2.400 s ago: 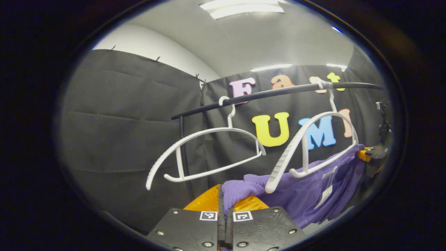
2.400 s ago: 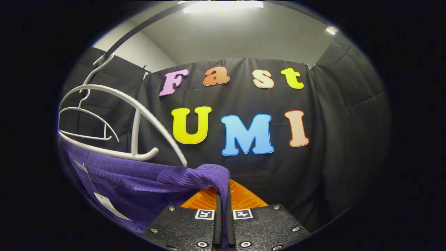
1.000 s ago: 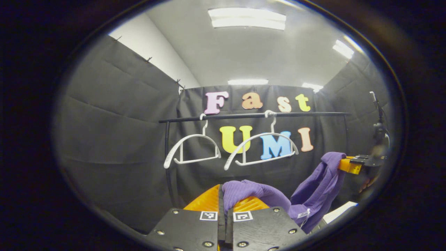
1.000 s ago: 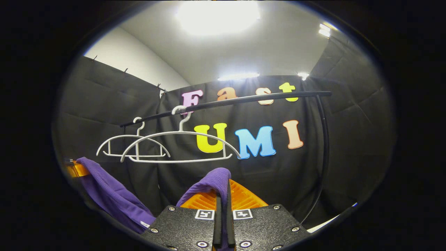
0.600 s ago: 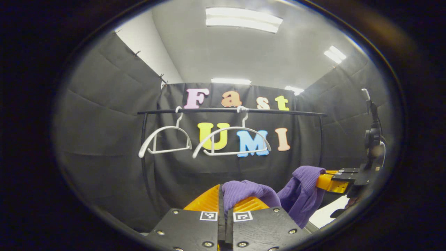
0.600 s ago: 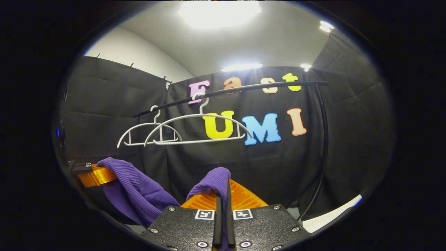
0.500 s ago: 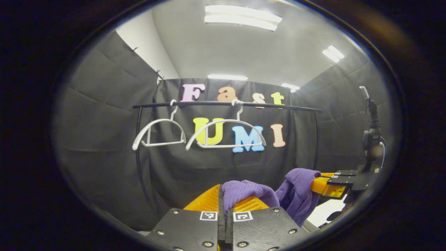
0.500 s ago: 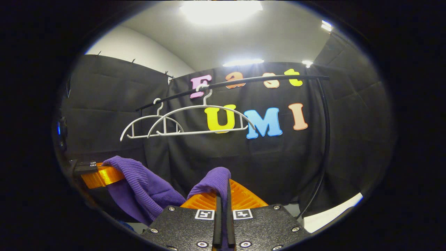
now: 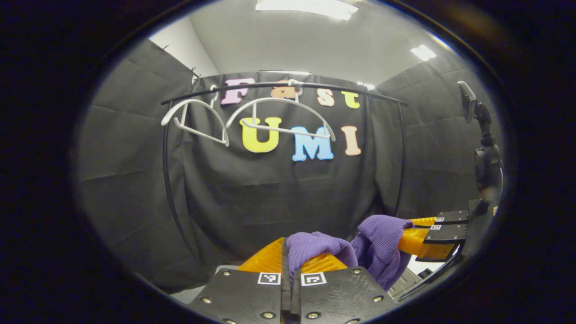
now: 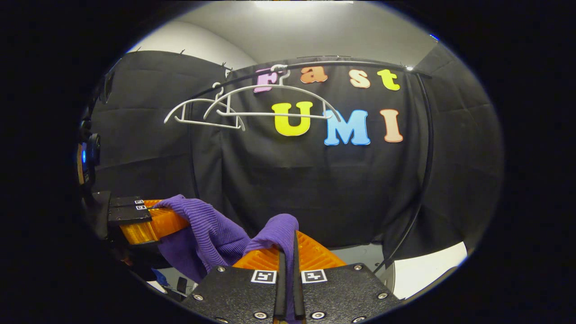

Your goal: Grasp the clothes on the hanger with both hands and then place them into the laundry hamper below.

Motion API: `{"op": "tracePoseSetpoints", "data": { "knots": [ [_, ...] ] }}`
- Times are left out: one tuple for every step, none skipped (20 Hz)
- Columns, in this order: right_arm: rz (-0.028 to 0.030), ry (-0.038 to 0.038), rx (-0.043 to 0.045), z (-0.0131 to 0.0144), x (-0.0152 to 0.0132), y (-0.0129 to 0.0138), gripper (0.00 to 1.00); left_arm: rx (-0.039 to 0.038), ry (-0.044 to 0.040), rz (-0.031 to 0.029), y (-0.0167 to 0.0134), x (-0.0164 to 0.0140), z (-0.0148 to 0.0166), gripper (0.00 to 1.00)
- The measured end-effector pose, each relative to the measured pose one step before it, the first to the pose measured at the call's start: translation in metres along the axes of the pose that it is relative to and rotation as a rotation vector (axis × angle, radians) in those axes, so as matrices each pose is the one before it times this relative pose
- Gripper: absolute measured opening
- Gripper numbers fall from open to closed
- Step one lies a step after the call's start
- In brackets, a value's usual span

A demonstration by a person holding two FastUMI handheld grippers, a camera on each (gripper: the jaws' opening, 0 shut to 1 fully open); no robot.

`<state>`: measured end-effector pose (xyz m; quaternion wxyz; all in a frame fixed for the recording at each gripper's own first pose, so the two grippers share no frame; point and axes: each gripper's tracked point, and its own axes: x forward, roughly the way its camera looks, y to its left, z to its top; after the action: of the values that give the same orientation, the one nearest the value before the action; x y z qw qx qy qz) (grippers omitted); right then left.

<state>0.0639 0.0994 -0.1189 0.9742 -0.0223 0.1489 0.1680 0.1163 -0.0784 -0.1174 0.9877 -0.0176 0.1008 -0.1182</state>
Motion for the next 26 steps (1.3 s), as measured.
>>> {"op": "tracePoseSetpoints", "data": {
  "knots": [
    [-0.00015,0.02542,-0.00571,-0.0118,0.0025,-0.00056,0.06,0.00131,0.02722,-0.00068,0.00028,0.00247,-0.01371,0.01],
    [0.00017,0.02455,-0.00633,-0.01155,0.00295,0.00065,0.06,0.00027,0.02516,-0.00029,0.00013,0.00391,-0.01165,0.05],
    [0.00057,0.0279,-0.0059,-0.00902,0.00567,0.00268,0.07,-0.00036,0.02538,0.0006,-0.00019,0.00418,-0.01048,0.01],
    [0.00222,0.02984,-0.00542,-0.01267,0.00251,-0.00023,0.07,-0.00064,0.02665,0.00172,-0.00091,0.00248,-0.01188,0.06],
    [0.00069,0.02864,-0.00275,-0.01124,0.00284,0.00035,0.07,-0.00181,0.02659,0.00388,0.00162,0.00208,-0.01487,0.05],
    [-0.00098,0.02522,-0.00048,-0.01146,0.00375,0.00049,0.08,-0.00359,0.02517,0.00458,0.00066,0.00016,-0.01368,0.06],
    [-0.00209,0.02056,0.00199,-0.00848,0.00226,-0.00014,0.1,-0.00363,0.02779,0.00968,0.00053,0.00166,-0.01298,0.01],
    [-0.0003,0.02274,-0.00076,-0.00897,0.00153,0.00234,0.11,-0.00553,0.03022,0.01764,0.00365,0.0046,-0.01142,0.06],
    [0.0018,0.0252,-0.00339,-0.00964,0.00402,0.00101,0.12,-0.00822,0.03046,0.01383,0.00406,0.00711,-0.0123,0.02],
    [0.00398,0.02629,-0.00518,-0.01026,0.00265,0.00087,0.13,-0.01009,0.03294,0.01091,-0.00128,0.00348,-0.01484,0.02],
    [0.01384,0.03388,-0.00246,-0.01125,0.00286,0.00207,0.14,-0.00675,0.03813,0.01126,0.00042,0.00213,-0.01317,0.03],
    [0.01417,0.02727,0.00182,-0.01136,0.00354,0.00327,0.15,-0.0012,0.03645,0.00895,0.00019,0.00432,-0.01463,0.07],
    [0.00711,0.02072,-0.0023,-0.0077,0.00196,0.00045,0.17,0.00532,0.02608,0.01039,0.00204,0.00347,-0.01328,0.04],
    [0.00588,0.01996,-0.00362,-0.00767,-0.00074,0.00033,0.13,0.00753,0.0236,0.00713,0.00233,0.00382,-0.01252,0.04],
    [0.00571,0.02043,-0.00219,-0.00698,0.00238,0.00002,0.19,0.00066,0.01831,0.00155,0.00117,0.00003,-0.00894,0.04],
    [0.0017,0.02073,-0.00211,-0.00845,0.00213,-0.0001,0.19,-0.00564,0.02193,-0.00146,0.00037,0.00282,-0.00904,0.04],
    [-0.00554,0.02062,-0.00208,-0.00688,0.00137,-0.00206,0.25,-0.0072,0.01667,-0.00535,-0.00029,0.00041,-0.00736,0.07],
    [-0.00715,0.02145,-0.00339,-0.00662,0.00325,-0.00299,0.31,-0.00149,0.01703,0.01079,0.00261,-0.00113,-0.00616,0.07],
    [-0.00384,0.01688,-0.0035,-0.00276,0.00148,-0.00361,0.4,0.00151,0.01093,0.00686,0.00359,-0.00208,-0.00196,0.09],
    [-0.00401,0.01299,-0.00366,-0.00472,0.00229,-0.00192,0.46,0.00449,0.00268,0.00568,0.00288,0.00045,-0.00441,0.2],
    [-0.0044,0.01747,-0.00443,-0.00567,0.00091,-0.00205,0.62,0.00288,-0.00877,-0.00045,0.00174,-0.00388,0.0007,0.36],
    [-0.00573,0.01969,-0.00448,-0.0082,-0.00061,-0.00087,0.69,0.00041,-0.02005,0.0031,0.00197,-0.00508,0.00327,0.51],
    [-0.00408,0.02185,-0.00354,-0.00848,-0.0011,-0.00052,0.8,0.00341,-0.0179,0.00586,0.0033,-0.00213,0.00543,0.66],
    [0.00432,0.0193,-0.00078,-0.00811,-0.00243,0.00151,0.84,0.00579,-0.00877,0.00451,0.00136,-0.00351,0.0033,0.82],
    [0.00637,0.0128,0.00559,-0.00287,-0.00303,0.00011,0.91,0.00477,-0.00767,0.00407,0.0019,-0.00326,0.00454,0.97],
    [0.01006,-0.01514,0.01149,-0.00037,0.0005,0.00339,0.94,0.00232,-0.009,0.00278,0.00147,-0.00186,0.00412,0.91]
  ]
}}
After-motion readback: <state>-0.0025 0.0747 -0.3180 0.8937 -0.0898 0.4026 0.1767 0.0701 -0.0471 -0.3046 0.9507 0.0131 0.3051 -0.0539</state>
